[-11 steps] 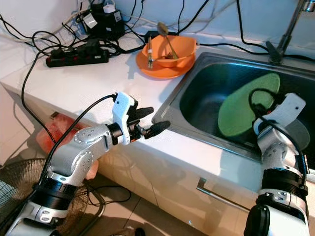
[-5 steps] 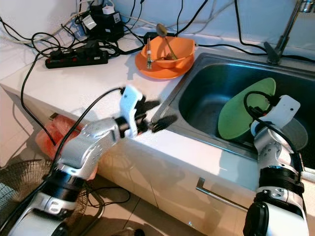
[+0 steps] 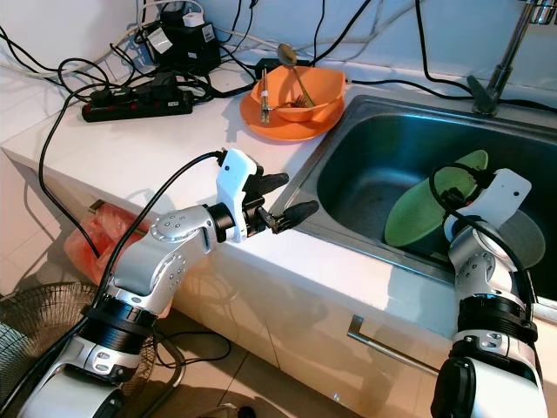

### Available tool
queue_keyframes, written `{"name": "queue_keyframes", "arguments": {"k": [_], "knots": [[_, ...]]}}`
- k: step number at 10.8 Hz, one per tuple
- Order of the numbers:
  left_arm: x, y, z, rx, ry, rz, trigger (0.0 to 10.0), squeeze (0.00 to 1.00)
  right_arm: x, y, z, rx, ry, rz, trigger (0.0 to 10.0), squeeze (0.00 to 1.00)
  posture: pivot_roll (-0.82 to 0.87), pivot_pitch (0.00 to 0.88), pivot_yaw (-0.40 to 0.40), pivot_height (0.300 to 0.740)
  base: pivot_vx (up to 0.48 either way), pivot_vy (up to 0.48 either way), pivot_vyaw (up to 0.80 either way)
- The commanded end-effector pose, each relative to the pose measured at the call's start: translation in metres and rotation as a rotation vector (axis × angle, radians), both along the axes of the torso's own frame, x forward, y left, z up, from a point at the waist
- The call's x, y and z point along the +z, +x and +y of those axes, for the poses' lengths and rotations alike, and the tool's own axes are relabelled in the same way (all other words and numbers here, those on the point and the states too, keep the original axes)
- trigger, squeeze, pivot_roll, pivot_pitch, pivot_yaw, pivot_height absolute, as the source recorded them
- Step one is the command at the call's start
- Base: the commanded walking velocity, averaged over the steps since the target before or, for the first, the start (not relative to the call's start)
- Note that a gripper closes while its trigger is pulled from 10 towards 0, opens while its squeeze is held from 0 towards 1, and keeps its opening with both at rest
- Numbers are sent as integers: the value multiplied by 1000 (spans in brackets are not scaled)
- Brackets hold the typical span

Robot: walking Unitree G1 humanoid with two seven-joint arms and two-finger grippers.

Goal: Kitchen organization

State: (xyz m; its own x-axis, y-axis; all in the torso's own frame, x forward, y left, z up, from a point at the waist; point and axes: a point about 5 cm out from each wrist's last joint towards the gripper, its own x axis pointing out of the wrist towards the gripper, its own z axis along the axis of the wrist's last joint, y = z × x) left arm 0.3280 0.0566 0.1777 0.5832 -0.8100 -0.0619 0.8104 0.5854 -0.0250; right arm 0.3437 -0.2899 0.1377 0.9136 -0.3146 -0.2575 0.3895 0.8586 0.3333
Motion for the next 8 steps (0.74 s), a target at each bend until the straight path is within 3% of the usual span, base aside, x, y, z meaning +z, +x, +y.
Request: {"name": "queue_keyframes", "arguments": {"k": [1,5,7,8], "knots": [[2,3,2,0,9,-13,10000,831,-27,-7,6,12,29,96,10000,1000,28,45,122,740,0,0,0],[2,4,4,10,8,-15,10000,820,-27,-7,2,4,6,103,10000,1000,29,39,122,740,0,0,0],[2,4,4,13,6,-17,10000,820,-30,-17,-19,-101,-165,200,10000,1000,26,36,120,740,0,0,0],[2,4,4,13,6,-18,10000,820,-30,-22,-29,-165,-196,222,10000,1000,25,35,117,740,0,0,0]]}}
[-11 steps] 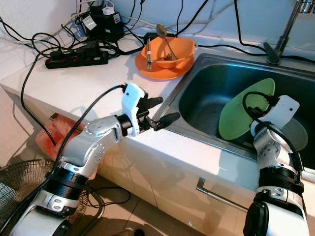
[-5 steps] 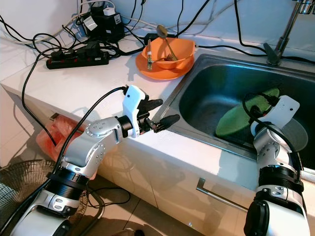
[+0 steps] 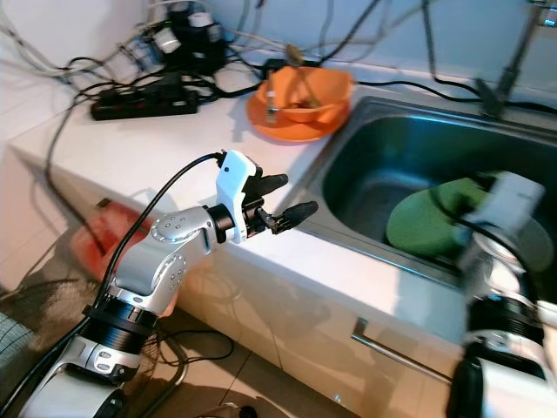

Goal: Kitchen organization

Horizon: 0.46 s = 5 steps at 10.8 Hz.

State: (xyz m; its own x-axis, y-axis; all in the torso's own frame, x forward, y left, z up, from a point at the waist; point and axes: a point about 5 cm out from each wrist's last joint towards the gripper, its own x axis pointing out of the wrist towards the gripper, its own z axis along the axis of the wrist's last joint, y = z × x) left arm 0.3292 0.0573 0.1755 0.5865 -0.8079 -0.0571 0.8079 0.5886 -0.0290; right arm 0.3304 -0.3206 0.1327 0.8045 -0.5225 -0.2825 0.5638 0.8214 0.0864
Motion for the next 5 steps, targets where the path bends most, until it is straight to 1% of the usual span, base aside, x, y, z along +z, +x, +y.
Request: {"name": "queue_keyframes", "arguments": {"k": [1,2,5], "knots": [[4,3,3,8,14,-18,10000,820,-23,-11,-3,-34,-1,90,10000,1000,23,35,114,740,0,0,0],[4,3,2,7,13,-18,10000,820,-19,-13,-9,-66,-26,84,10000,1000,22,35,113,740,0,0,0],[3,3,1,5,6,-17,10000,820,-17,-11,-7,-67,-29,70,10000,1000,20,34,111,740,0,0,0]]}}
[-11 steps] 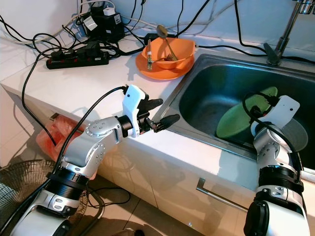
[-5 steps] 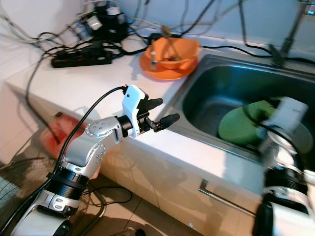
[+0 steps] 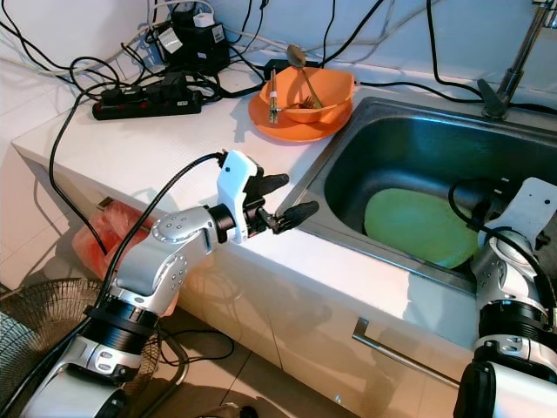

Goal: Kitchen organization

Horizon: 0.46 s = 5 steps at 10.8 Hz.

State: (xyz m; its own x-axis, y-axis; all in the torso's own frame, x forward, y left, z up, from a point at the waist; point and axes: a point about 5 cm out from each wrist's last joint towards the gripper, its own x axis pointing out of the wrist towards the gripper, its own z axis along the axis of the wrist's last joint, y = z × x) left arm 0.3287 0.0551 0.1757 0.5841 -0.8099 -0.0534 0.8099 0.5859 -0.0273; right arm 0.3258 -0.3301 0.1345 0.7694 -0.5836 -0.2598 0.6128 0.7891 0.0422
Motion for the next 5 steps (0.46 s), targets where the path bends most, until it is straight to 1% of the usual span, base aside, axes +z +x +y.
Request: {"name": "queue_keyframes", "arguments": {"k": [1,2,3,4,5], "knots": [[3,2,4,4,6,-13,10000,820,-14,-5,4,1,8,36,10000,1000,19,33,112,740,0,0,0],[3,1,4,0,4,-15,10000,816,-10,-4,5,12,-6,19,10000,1000,19,33,112,740,0,0,0],[4,0,3,-8,-7,-18,10000,820,3,3,19,86,-4,-82,10000,1000,13,30,111,740,0,0,0],[5,-1,3,-14,-12,-20,10000,816,9,4,23,114,-28,-108,10000,1000,13,30,111,740,0,0,0],[5,-4,3,-22,-29,-24,10000,706,19,7,35,186,-82,-176,10000,1000,2,26,108,740,0,0,0]]}}
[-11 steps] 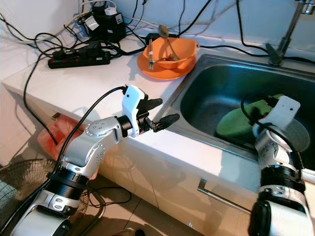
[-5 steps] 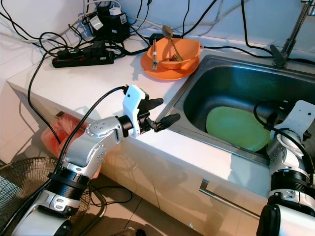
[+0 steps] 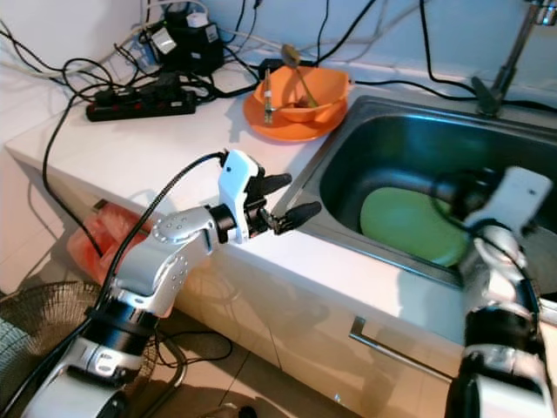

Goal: Kitchen organization

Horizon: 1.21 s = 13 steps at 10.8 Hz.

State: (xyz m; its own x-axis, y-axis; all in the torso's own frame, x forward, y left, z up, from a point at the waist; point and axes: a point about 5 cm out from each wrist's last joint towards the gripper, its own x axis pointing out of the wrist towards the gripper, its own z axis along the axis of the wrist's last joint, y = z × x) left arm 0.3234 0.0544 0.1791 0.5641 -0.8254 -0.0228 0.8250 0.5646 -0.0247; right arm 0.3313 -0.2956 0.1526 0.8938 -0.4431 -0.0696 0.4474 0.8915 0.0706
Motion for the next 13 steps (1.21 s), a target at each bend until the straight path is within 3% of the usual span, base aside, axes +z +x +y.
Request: {"name": "queue_keyframes", "arguments": {"k": [1,2,3,4,6,7,9,13], "knots": [[4,-4,7,37,-24,-30,10000,0,6,-1,16,77,-59,-51,10000,1000,-3,27,106,740,0,0,0],[2,-9,11,75,-49,-21,10000,0,6,-6,29,117,-53,-83,10000,906,-2,28,104,740,0,0,0],[1,-11,16,133,-80,-2,10000,0,3,-12,45,166,-49,-96,10000,608,-2,29,102,740,0,0,0],[-2,-10,25,245,-103,-11,10000,0,0,-19,64,218,-49,-119,10000,0,-3,26,98,740,0,0,0],[-16,-12,52,498,-176,7,10000,0,4,-31,87,303,-90,-184,10000,0,-10,26,97,740,0,0,0],[-22,-17,60,558,-170,-11,10000,0,7,-35,95,337,-99,-197,10000,0,-12,28,93,740,0,0,-425],[-23,-18,66,644,-182,-22,10000,0,8,-40,102,378,-88,-194,10000,0,-9,29,84,740,0,0,-800],[-26,-19,60,644,-230,0,10000,0,8,-43,108,404,-95,-182,10000,0,-20,34,78,740,0,0,-800]]}}
